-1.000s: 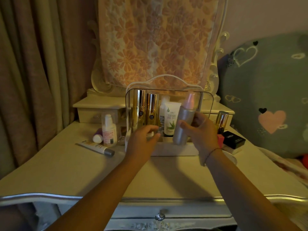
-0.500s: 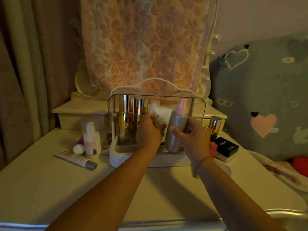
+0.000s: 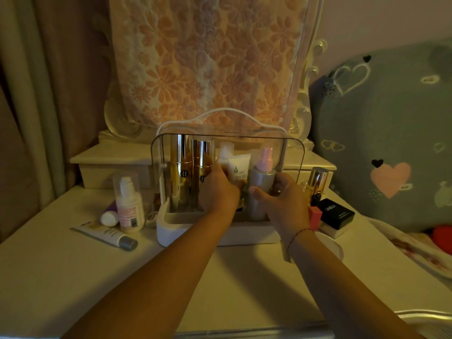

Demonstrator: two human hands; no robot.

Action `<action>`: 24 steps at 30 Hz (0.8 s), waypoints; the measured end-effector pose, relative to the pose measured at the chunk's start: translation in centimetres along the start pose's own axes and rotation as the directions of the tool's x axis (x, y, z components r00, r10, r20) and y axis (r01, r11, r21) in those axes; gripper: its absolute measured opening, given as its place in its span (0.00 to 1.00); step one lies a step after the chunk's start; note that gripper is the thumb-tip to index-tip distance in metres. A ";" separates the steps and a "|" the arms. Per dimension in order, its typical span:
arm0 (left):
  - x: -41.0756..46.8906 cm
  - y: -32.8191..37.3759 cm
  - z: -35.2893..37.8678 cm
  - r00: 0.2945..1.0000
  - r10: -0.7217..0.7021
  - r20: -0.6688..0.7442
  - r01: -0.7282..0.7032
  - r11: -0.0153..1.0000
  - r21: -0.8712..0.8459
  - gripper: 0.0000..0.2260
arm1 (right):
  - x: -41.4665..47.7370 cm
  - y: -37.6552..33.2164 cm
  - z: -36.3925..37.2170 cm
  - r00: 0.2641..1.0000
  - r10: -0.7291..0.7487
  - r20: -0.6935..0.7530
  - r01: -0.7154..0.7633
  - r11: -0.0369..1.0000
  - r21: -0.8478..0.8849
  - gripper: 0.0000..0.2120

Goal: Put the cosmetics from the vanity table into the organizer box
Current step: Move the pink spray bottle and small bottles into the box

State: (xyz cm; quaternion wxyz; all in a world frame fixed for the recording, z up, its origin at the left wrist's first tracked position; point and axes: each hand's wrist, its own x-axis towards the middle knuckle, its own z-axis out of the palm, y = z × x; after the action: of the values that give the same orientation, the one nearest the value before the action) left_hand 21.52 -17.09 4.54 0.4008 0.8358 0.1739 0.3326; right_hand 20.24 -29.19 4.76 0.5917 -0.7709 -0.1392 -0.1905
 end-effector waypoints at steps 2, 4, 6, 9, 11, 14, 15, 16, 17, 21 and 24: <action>0.1 -0.2 -0.6 1.000 0.011 0.007 -0.011 1.000 -0.010 0.20 | -0.2 0.2 0.3 1.000 0.014 0.010 -0.014 1.000 -0.007 0.19; 0.3 -0.5 -1.5 1.000 0.018 0.002 -0.018 0.999 -0.027 0.18 | -0.2 0.0 0.7 1.000 0.008 -0.003 -0.008 1.000 -0.006 0.18; 0.5 -1.0 -2.2 1.000 0.016 0.000 -0.016 0.999 -0.029 0.17 | 0.1 -0.4 1.4 0.999 -0.006 -0.039 0.006 1.000 -0.017 0.17; 0.3 -1.7 -2.8 1.000 0.020 -0.003 -0.020 1.000 -0.003 0.15 | 0.8 -0.9 2.7 0.996 -0.004 -0.084 -0.001 0.998 -0.059 0.15; 0.2 -1.9 -3.0 1.000 0.023 -0.008 -0.023 1.000 0.001 0.14 | 1.0 -1.1 3.7 0.996 0.001 -0.088 -0.011 0.994 -0.113 0.16; 0.2 -2.0 -3.1 0.999 0.037 -0.027 -0.037 0.999 0.013 0.14 | 1.1 -1.2 4.8 0.995 0.013 -0.098 -0.031 0.981 -0.191 0.18; 0.1 -1.9 -3.1 0.999 0.042 -0.034 -0.041 0.999 0.015 0.14 | 1.2 -1.4 5.1 0.995 0.016 -0.101 -0.038 0.976 -0.216 0.18; 0.0 -2.0 -3.1 0.998 0.048 -0.038 -0.047 0.999 0.017 0.14 | 1.3 -1.5 5.2 0.995 0.017 -0.102 -0.041 0.969 -0.245 0.17; -0.1 -2.0 -3.1 0.998 0.056 -0.039 -0.055 0.998 0.018 0.13 | 1.5 -1.6 5.4 0.995 0.015 -0.099 -0.042 0.958 -0.282 0.17; -0.5 -2.2 -2.9 0.997 0.074 -0.034 -0.074 0.997 -0.004 0.14 | 1.8 -1.4 5.6 0.999 0.022 -0.037 -0.036 0.881 -0.472 0.12; -0.6 -2.2 -2.8 0.997 0.067 -0.034 -0.067 0.998 -0.012 0.14 | 1.3 -1.0 5.7 1.000 0.009 0.003 -0.006 0.864 -0.503 0.10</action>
State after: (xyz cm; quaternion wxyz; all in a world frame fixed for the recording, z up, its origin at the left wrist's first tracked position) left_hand 19.07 -14.50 3.86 0.3919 0.8328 0.1503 0.3610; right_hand 21.74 -23.41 4.93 0.3708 -0.8994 -0.0835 -0.2159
